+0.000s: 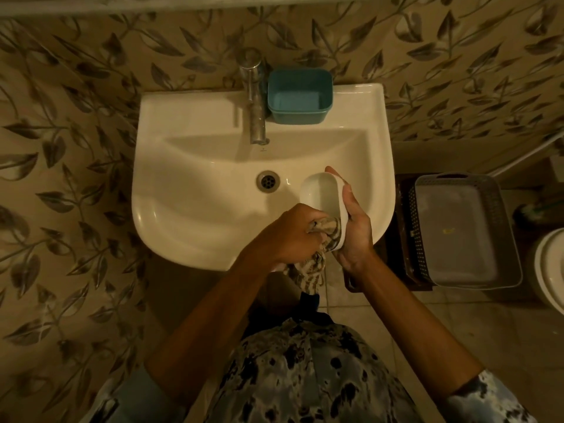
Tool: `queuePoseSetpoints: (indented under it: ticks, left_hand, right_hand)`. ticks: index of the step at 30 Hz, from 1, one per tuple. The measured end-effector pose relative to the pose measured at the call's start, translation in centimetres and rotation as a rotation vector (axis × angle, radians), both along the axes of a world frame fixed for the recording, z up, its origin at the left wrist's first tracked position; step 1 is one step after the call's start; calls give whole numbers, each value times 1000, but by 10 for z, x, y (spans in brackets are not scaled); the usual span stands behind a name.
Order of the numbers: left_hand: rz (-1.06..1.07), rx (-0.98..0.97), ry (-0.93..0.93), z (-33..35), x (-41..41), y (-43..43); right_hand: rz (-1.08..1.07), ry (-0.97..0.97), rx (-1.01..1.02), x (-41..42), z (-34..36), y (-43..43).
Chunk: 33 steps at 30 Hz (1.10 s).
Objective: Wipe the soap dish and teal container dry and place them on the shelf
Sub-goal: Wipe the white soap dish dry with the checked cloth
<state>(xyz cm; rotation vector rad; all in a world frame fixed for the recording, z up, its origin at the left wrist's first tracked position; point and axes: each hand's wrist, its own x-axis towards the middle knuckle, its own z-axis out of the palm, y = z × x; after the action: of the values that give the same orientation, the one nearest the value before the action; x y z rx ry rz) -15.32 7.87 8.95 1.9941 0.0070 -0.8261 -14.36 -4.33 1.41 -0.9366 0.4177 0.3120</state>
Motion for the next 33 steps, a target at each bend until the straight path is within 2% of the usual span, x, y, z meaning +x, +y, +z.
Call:
queuePoseSetpoints:
  ticks: [3, 7, 10, 11, 12, 15, 17, 19, 20, 24, 28, 30, 33]
  left_hand:
    - [176, -130, 159, -1, 7, 3]
    - [489, -233, 267, -1, 22, 2]
    - [741, -375, 350, -1, 34, 7]
    - [735, -362, 319, -3, 34, 6]
    - [650, -276, 203, -4, 31, 9]
    - [434, 68, -354, -10, 14, -11]
    - [452, 186, -579, -21, 7, -17]
    - [98, 525, -740, -29, 2, -7]
    - [-23, 624, -819, -36, 1, 1]
    - [-86, 771, -760, -34, -5, 3]
    - [-145, 727, -507, -28, -6, -5]
    - [-139, 579, -397, -26, -12, -1]
    - [-84, 166, -284, -19, -11, 14]
  right_hand:
    - [13, -59, -16, 0, 5, 6]
    - [30, -96, -38, -5, 4, 13]
    - [98, 28, -58, -15, 3, 18]
    - [99, 45, -44, -16, 2, 20]
    - [79, 32, 10, -15, 2, 21]
    - [32, 51, 90, -7, 8, 21]
    - [55, 44, 96, -8, 8, 18]
    - [87, 73, 124, -12, 7, 14]
    - [98, 92, 131, -14, 7, 13]
    - [86, 135, 189, -14, 4, 12]
    - [43, 156, 213, -6, -1, 12]
    - [35, 140, 175, -1, -2, 8]
    - [51, 152, 150, 10, 2, 5]
